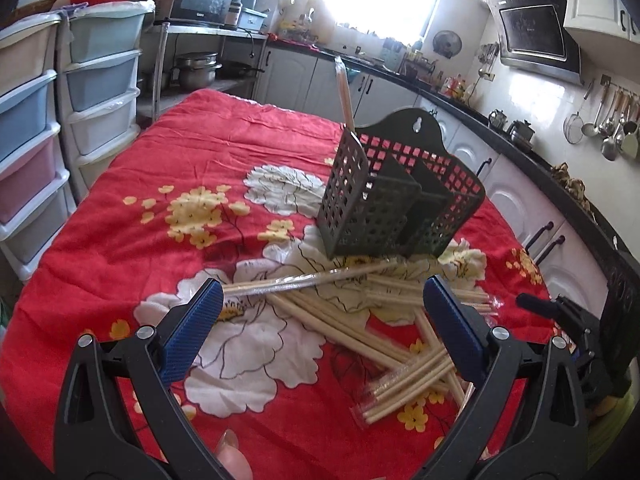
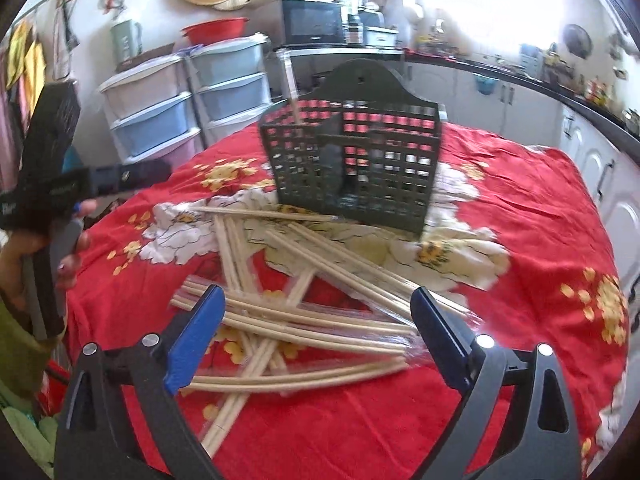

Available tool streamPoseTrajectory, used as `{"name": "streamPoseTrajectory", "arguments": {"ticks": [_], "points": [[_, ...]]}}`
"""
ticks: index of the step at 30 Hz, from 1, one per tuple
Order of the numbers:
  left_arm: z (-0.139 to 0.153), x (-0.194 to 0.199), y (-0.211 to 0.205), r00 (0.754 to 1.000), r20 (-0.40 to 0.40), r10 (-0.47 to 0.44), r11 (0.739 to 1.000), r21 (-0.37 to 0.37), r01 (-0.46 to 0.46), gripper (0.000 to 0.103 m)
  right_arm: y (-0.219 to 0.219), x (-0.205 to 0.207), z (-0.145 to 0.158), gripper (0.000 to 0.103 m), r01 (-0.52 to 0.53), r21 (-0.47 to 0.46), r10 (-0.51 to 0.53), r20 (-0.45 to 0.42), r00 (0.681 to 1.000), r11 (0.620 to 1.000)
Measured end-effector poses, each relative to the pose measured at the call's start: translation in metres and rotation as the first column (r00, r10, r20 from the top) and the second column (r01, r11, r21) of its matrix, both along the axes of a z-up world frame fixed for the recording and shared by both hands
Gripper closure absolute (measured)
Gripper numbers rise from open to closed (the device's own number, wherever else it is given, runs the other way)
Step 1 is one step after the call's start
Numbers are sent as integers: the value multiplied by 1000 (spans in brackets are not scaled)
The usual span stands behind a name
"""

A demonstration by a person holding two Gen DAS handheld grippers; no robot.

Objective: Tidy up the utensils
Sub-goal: 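Move the left tool back down to the chopstick pile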

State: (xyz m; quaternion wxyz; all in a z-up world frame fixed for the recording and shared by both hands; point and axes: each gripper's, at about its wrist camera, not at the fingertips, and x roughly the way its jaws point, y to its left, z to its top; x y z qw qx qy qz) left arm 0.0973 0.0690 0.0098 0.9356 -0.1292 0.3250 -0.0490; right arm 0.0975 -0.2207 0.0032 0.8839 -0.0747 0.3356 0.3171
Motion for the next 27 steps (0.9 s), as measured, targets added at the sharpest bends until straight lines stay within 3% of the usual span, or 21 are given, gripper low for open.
{"name": "streamPoseTrajectory", "arguments": {"ticks": [20, 25, 27], "points": [[-37, 2, -17, 991, -112, -70, 997, -45, 65, 11, -57, 12, -14, 12, 261, 13, -260, -57, 964, 965], [-49, 13, -10, 985, -154, -78, 991, -115, 61, 11, -71, 25, -23, 31, 315, 38, -309, -123, 943, 948], [-55, 18, -5, 982, -173, -76, 987, -155, 49, 20, -75, 31, -27, 39, 330, 51, -319, -153, 935, 943]]}}
